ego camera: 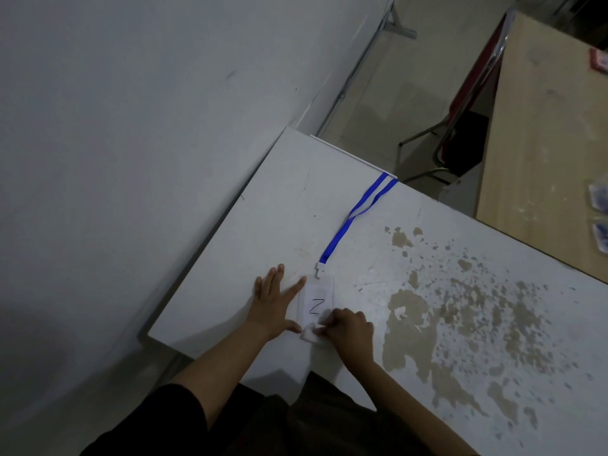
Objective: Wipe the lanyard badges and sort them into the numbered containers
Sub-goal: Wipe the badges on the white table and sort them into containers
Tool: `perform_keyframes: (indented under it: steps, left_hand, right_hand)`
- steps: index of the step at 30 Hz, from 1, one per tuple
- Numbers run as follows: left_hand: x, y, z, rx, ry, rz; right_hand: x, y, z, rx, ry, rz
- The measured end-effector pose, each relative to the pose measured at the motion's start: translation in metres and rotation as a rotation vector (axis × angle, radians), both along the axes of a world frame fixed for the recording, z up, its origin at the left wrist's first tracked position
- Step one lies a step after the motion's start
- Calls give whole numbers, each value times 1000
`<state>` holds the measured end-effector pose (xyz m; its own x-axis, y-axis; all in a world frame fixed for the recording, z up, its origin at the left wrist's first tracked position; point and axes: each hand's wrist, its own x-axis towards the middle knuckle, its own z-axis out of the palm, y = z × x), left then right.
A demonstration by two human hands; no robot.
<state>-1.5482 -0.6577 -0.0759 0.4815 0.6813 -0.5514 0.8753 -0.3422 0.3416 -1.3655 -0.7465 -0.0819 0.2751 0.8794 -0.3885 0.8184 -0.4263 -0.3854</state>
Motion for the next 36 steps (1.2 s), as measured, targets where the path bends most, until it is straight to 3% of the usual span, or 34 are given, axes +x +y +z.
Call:
perform_keyframes:
  steps: [5, 11, 17, 22, 28, 36]
  left_hand:
    - [0, 0, -1, -1, 1, -5]
    - [0, 0, 0, -8, -17, 2]
    - [0, -1, -1, -2, -14, 0]
    - [-1, 0, -4, -4, -25, 7]
    - [-1, -1, -4, 0, -47, 27]
    - [0, 0, -5, -3, -34, 27]
  right_hand:
    - [15, 45, 9, -5, -37, -216]
    - [-11, 40, -1, -101, -135, -89]
    - [11, 74, 7, -58, -145, -283]
    - [-8, 41, -2, -77, -119, -137]
    - [-1, 88, 11, -87, -168, -294]
    - [4, 24, 14, -139, -173, -82]
